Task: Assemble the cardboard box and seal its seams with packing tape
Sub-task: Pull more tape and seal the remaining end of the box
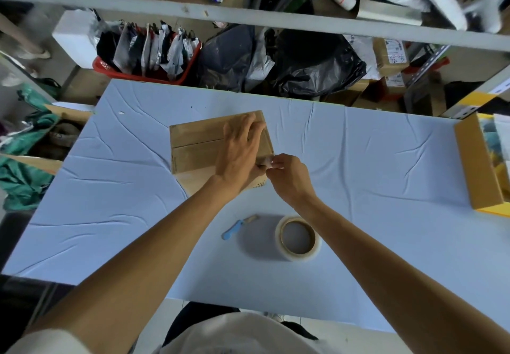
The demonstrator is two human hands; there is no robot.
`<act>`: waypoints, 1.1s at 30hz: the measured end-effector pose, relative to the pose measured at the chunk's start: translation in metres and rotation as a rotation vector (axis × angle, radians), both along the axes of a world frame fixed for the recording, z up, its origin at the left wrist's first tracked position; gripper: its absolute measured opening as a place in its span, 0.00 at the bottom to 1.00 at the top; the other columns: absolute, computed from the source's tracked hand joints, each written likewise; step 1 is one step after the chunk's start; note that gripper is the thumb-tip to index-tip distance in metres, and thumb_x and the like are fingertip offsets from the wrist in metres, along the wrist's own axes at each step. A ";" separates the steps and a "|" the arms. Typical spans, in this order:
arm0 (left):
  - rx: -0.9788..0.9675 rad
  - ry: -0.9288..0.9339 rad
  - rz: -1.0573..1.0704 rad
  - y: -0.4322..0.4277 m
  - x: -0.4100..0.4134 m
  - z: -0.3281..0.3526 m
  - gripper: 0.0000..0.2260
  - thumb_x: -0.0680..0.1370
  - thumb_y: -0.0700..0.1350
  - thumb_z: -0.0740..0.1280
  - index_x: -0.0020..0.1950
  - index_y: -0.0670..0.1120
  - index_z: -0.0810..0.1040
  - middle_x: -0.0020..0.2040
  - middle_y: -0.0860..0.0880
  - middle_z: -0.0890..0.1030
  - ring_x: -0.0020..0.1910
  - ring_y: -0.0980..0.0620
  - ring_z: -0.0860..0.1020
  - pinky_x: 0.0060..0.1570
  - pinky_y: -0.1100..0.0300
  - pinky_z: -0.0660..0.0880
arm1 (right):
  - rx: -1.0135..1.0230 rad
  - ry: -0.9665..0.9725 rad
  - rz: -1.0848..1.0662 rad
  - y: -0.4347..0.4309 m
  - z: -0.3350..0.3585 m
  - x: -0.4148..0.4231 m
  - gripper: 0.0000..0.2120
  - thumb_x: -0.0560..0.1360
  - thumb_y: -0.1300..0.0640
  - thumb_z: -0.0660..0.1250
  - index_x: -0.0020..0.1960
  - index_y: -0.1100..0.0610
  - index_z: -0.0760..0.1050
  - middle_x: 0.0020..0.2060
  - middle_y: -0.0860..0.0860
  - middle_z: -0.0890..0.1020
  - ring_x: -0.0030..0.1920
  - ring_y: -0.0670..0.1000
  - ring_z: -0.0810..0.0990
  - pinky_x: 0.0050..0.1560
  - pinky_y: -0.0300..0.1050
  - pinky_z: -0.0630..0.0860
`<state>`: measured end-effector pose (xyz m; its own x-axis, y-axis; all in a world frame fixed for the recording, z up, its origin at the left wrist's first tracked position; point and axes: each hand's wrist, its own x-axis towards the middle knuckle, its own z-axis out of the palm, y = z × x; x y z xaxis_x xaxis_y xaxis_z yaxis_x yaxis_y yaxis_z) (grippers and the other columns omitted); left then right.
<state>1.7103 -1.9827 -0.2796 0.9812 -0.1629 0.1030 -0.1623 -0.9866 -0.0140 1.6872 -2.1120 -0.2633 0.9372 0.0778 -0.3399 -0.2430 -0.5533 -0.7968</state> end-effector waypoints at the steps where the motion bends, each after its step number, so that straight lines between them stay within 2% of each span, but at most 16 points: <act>1: 0.007 -0.009 0.016 -0.001 -0.001 0.000 0.40 0.67 0.58 0.73 0.72 0.43 0.62 0.74 0.42 0.63 0.75 0.46 0.59 0.70 0.43 0.59 | 0.021 -0.022 -0.013 0.001 0.000 0.000 0.10 0.72 0.62 0.60 0.47 0.58 0.80 0.40 0.50 0.80 0.35 0.48 0.75 0.33 0.39 0.73; 4: 0.057 -0.054 0.061 -0.002 -0.006 0.005 0.33 0.71 0.51 0.71 0.71 0.40 0.66 0.72 0.42 0.68 0.73 0.46 0.66 0.69 0.46 0.65 | 0.068 -0.061 -0.061 0.004 0.000 -0.002 0.09 0.73 0.60 0.62 0.39 0.59 0.80 0.28 0.50 0.77 0.24 0.47 0.67 0.23 0.36 0.63; 7: -0.070 0.035 0.069 -0.001 -0.005 0.010 0.33 0.71 0.47 0.71 0.72 0.39 0.64 0.74 0.40 0.65 0.75 0.43 0.61 0.71 0.43 0.60 | 0.066 -0.093 -0.081 0.006 -0.001 -0.003 0.11 0.73 0.57 0.64 0.39 0.64 0.79 0.28 0.58 0.76 0.26 0.49 0.66 0.23 0.39 0.62; 9: -0.061 -0.014 0.062 -0.001 -0.005 0.011 0.26 0.74 0.45 0.66 0.71 0.39 0.67 0.73 0.41 0.68 0.73 0.43 0.65 0.70 0.44 0.63 | 0.065 -0.124 -0.084 0.007 0.001 -0.002 0.14 0.71 0.55 0.65 0.36 0.66 0.76 0.25 0.57 0.73 0.26 0.49 0.65 0.24 0.41 0.61; 10: 0.010 -0.049 0.054 -0.001 -0.006 0.010 0.21 0.75 0.45 0.60 0.68 0.40 0.72 0.69 0.43 0.73 0.70 0.45 0.70 0.67 0.47 0.69 | 0.062 -0.136 -0.085 0.009 0.002 -0.002 0.15 0.70 0.55 0.66 0.34 0.68 0.73 0.24 0.55 0.70 0.25 0.49 0.63 0.24 0.41 0.60; 12: 0.100 -0.037 0.013 0.000 -0.007 0.015 0.23 0.73 0.45 0.50 0.58 0.45 0.81 0.60 0.50 0.82 0.61 0.52 0.79 0.55 0.54 0.78 | 0.059 -0.159 -0.081 0.010 0.003 -0.002 0.18 0.70 0.54 0.66 0.32 0.69 0.70 0.23 0.54 0.67 0.25 0.50 0.61 0.24 0.41 0.59; 14: 0.156 -0.066 0.010 0.001 -0.011 0.017 0.25 0.73 0.46 0.48 0.56 0.48 0.83 0.58 0.52 0.83 0.59 0.55 0.80 0.53 0.56 0.79 | 0.078 -0.166 -0.074 0.011 0.003 -0.001 0.20 0.70 0.52 0.67 0.32 0.69 0.69 0.23 0.53 0.66 0.26 0.49 0.61 0.24 0.42 0.59; 15: 0.146 -0.096 0.026 0.002 -0.009 0.015 0.24 0.74 0.46 0.49 0.61 0.46 0.80 0.62 0.51 0.80 0.63 0.54 0.77 0.58 0.54 0.77 | 0.092 -0.164 -0.077 0.011 0.004 -0.001 0.21 0.70 0.51 0.67 0.32 0.69 0.68 0.23 0.53 0.65 0.25 0.49 0.60 0.24 0.41 0.58; 17: 0.025 -0.012 0.050 0.001 -0.004 0.005 0.26 0.76 0.51 0.59 0.73 0.43 0.66 0.74 0.46 0.67 0.74 0.49 0.63 0.71 0.48 0.62 | 0.130 -0.144 -0.112 0.010 0.004 0.000 0.25 0.71 0.48 0.68 0.28 0.65 0.64 0.21 0.50 0.62 0.25 0.48 0.57 0.24 0.39 0.56; 19: -0.132 0.115 0.044 0.000 -0.006 0.005 0.40 0.70 0.56 0.71 0.75 0.41 0.58 0.77 0.44 0.60 0.77 0.46 0.55 0.74 0.45 0.52 | 0.175 -0.124 -0.157 0.010 0.003 0.002 0.24 0.71 0.48 0.70 0.25 0.60 0.64 0.20 0.46 0.61 0.25 0.46 0.56 0.24 0.38 0.55; 20: -0.155 0.102 0.045 0.000 -0.006 0.005 0.42 0.68 0.56 0.73 0.75 0.41 0.58 0.77 0.43 0.59 0.77 0.45 0.55 0.74 0.44 0.51 | 0.199 -0.118 -0.171 0.010 0.002 0.003 0.22 0.71 0.49 0.71 0.26 0.58 0.68 0.20 0.45 0.65 0.25 0.46 0.59 0.25 0.37 0.57; 23: -0.085 0.068 0.040 0.001 -0.003 0.005 0.43 0.68 0.56 0.73 0.75 0.40 0.57 0.77 0.43 0.58 0.77 0.45 0.54 0.73 0.43 0.51 | 0.206 -0.118 -0.170 0.012 0.004 0.007 0.07 0.73 0.54 0.69 0.41 0.55 0.83 0.30 0.46 0.78 0.31 0.43 0.70 0.32 0.33 0.67; 25: -0.049 0.086 0.041 0.002 -0.002 0.003 0.43 0.69 0.55 0.71 0.76 0.39 0.55 0.77 0.43 0.57 0.77 0.45 0.53 0.73 0.43 0.51 | 0.200 -0.141 -0.169 0.011 0.009 0.010 0.11 0.73 0.58 0.69 0.34 0.47 0.82 0.22 0.42 0.75 0.25 0.42 0.67 0.28 0.33 0.65; 28: -0.070 0.109 0.034 0.000 -0.003 0.006 0.43 0.70 0.55 0.71 0.76 0.40 0.52 0.78 0.44 0.55 0.78 0.46 0.51 0.74 0.43 0.48 | 0.193 -0.137 -0.160 0.010 0.013 0.013 0.08 0.72 0.60 0.70 0.38 0.52 0.85 0.23 0.46 0.80 0.25 0.43 0.67 0.27 0.36 0.66; 30: -0.234 0.133 -0.003 0.005 -0.007 0.014 0.45 0.70 0.53 0.73 0.77 0.41 0.51 0.79 0.44 0.52 0.78 0.47 0.49 0.75 0.45 0.46 | 0.195 -0.138 -0.150 0.009 0.013 0.013 0.06 0.72 0.60 0.70 0.40 0.58 0.85 0.28 0.57 0.81 0.28 0.47 0.67 0.30 0.41 0.66; 33: -0.482 0.127 0.037 0.034 -0.023 0.031 0.44 0.67 0.55 0.76 0.77 0.47 0.56 0.79 0.47 0.52 0.78 0.47 0.49 0.74 0.45 0.53 | 0.158 -0.164 -0.131 0.008 0.012 0.013 0.09 0.72 0.60 0.70 0.41 0.68 0.81 0.31 0.66 0.78 0.30 0.52 0.66 0.33 0.43 0.63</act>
